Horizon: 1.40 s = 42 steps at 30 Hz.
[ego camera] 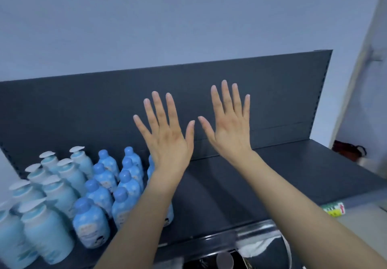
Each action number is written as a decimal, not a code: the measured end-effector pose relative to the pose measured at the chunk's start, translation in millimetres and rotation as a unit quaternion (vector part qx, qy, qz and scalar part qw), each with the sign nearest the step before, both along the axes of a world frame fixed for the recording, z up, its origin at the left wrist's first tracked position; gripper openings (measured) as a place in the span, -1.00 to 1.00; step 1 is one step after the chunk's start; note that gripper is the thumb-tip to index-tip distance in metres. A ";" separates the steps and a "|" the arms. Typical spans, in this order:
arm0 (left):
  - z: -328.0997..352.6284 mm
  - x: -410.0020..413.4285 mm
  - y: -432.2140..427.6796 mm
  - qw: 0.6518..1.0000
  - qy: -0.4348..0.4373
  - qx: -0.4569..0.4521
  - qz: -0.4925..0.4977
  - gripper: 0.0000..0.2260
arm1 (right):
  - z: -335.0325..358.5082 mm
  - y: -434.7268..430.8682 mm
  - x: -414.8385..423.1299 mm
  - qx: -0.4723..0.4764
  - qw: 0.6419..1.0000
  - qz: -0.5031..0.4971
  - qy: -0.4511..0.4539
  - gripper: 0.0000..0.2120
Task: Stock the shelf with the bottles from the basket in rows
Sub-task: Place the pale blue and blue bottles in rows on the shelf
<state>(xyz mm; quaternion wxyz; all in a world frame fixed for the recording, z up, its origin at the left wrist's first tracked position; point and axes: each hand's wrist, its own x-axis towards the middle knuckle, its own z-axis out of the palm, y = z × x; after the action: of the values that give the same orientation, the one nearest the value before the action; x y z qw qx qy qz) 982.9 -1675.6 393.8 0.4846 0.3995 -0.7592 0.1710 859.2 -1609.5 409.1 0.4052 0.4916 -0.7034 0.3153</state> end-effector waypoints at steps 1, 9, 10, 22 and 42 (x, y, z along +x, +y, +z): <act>1.0 -5.6 5.7 1.000 0.003 0.001 -0.010 -0.35 | 1.6 8.3 -3.4 -0.001 1.000 -0.017 0.003 -0.37; -1.3 -70.6 74.1 0.992 0.004 0.010 -0.126 -0.33 | -3.2 102.2 -49.4 -0.010 0.991 -0.136 0.001 -0.37; 0.0 -81.1 85.0 0.990 0.003 0.009 -0.141 -0.33 | -3.6 116.4 -56.7 -0.012 0.988 -0.153 0.000 -0.37; -72.4 -224.9 274.1 0.939 -0.073 0.048 -0.333 -0.34 | -93.8 330.0 -161.6 0.051 0.941 -0.320 -0.096 -0.37; -330.1 -365.1 424.8 0.819 -0.372 0.196 -0.390 -0.34 | -349.3 515.6 -280.0 0.284 0.818 -0.345 -0.361 -0.35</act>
<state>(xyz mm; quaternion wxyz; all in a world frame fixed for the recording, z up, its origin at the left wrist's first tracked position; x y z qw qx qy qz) 617.7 -1250.8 63.8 0.1026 0.0627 -0.9915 -0.0493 579.2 -1093.9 59.8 0.0464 0.1608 -0.9812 0.0959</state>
